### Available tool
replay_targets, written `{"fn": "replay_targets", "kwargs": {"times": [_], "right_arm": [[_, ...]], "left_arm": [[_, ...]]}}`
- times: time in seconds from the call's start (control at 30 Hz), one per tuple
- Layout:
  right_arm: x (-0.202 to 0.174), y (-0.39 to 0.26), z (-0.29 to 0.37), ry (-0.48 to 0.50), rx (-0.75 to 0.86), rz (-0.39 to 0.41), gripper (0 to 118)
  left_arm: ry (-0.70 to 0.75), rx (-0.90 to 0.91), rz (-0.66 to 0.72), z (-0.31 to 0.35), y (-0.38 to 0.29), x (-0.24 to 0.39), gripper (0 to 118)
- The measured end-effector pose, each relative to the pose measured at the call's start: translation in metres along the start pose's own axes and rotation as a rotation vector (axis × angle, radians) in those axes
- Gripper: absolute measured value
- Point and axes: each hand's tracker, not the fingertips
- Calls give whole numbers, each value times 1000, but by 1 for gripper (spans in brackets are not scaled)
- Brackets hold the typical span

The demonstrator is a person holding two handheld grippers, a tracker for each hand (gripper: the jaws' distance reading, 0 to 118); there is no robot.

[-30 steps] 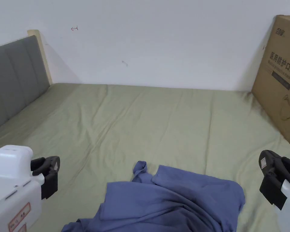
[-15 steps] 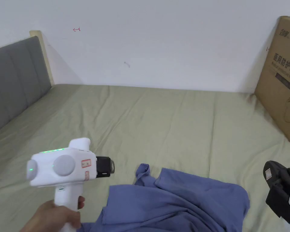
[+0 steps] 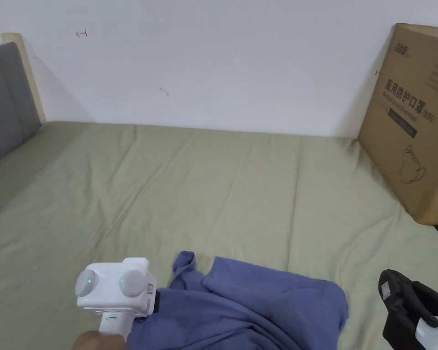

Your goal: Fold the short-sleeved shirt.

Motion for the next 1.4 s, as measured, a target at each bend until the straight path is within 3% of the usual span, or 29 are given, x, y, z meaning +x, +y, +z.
{"fn": "replay_targets", "kwargs": {"times": [0.13,0.27,0.3,0.33,0.37,0.4,0.43,0.53,0.63,0.73,0.77,0.83,0.87,0.93,0.97,1.0,1.1,1.3,1.4], "right_arm": [[6,10,-22,18,-20,14,0],[17,29,-105,134,-180,18,0],[17,34,-138,148,-289,35,6],[17,37,-172,179,-388,39,24],[18,34,-209,229,-496,26,46],[16,30,-239,243,-598,31,76],[14,18,-275,272,-717,33,94],[17,-20,-351,192,-914,8,94],[18,-48,-389,92,-964,37,94],[19,-69,-399,137,-1080,10,87],[18,-71,-399,129,-1066,13,77],[16,-73,-396,142,-1048,42,42],[14,-73,-396,139,-1042,66,33],[15,-69,-394,135,-1038,50,4],[17,-65,-391,139,-1006,-7,4],[17,-61,-386,132,-984,-13,4],[17,-34,-366,160,-888,27,4],[29,46,-288,203,-640,32,4],[41,89,-245,210,-533,-11,4]], "left_arm": [[-69,46,-9,26,-5,1,3],[-138,97,17,56,-13,-9,3],[-138,109,15,65,-17,-12,3],[-143,122,15,74,-23,-16,3],[-158,135,18,82,-26,-19,3],[-176,144,26,89,-31,-23,3],[-191,157,40,96,-37,-28,3],[-210,171,74,108,-49,-46,3],[-223,178,90,121,-58,-48,3],[-227,183,102,122,-63,-51,3],[-226,183,100,122,-61,-51,3],[-234,179,99,120,-60,-51,3],[-236,178,97,118,-60,-50,3],[-233,177,92,118,-55,-47,3],[-232,179,98,119,-54,-48,3],[-238,182,106,121,-53,-49,3],[-234,212,108,133,-48,-57,3],[-171,322,117,181,-35,-77,3],[-104,397,107,211,-29,-85,3]]}}
